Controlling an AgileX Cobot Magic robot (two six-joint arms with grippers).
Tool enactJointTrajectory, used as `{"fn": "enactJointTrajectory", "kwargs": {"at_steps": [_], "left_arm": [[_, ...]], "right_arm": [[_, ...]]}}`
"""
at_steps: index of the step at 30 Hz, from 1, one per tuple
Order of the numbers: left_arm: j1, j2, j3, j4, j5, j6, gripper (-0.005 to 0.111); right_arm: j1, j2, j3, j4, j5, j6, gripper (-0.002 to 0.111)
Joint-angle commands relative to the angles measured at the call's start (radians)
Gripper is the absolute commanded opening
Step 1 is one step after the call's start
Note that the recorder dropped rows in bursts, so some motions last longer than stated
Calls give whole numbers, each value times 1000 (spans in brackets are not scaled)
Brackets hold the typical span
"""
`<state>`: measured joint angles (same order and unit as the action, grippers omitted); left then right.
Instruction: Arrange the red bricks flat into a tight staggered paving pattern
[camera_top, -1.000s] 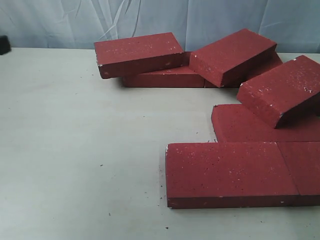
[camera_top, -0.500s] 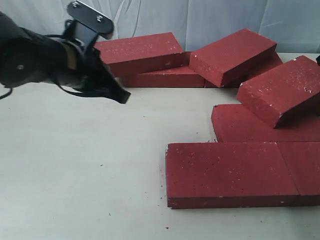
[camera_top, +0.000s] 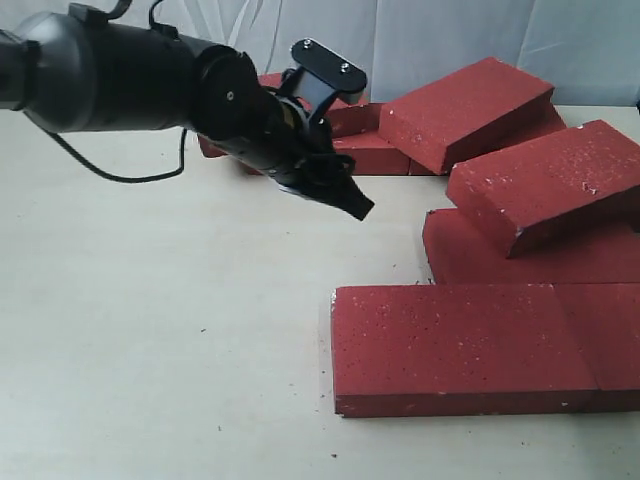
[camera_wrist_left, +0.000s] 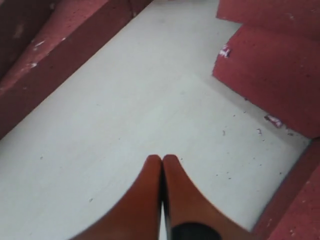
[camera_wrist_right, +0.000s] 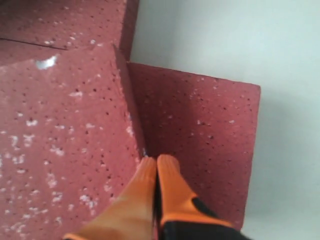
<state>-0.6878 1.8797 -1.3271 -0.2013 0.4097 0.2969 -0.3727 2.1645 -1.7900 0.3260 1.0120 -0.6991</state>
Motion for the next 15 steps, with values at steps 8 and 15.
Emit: {"fn": "enactJointTrajectory", "kwargs": {"at_steps": [8, 15], "left_arm": [[-42, 145, -145, -316, 83, 306, 0], [-83, 233, -258, -323, 69, 316, 0]], "right_arm": [[-3, -24, -2, -32, -63, -23, -1], [-3, 13, 3, -18, -102, -23, -1]]}}
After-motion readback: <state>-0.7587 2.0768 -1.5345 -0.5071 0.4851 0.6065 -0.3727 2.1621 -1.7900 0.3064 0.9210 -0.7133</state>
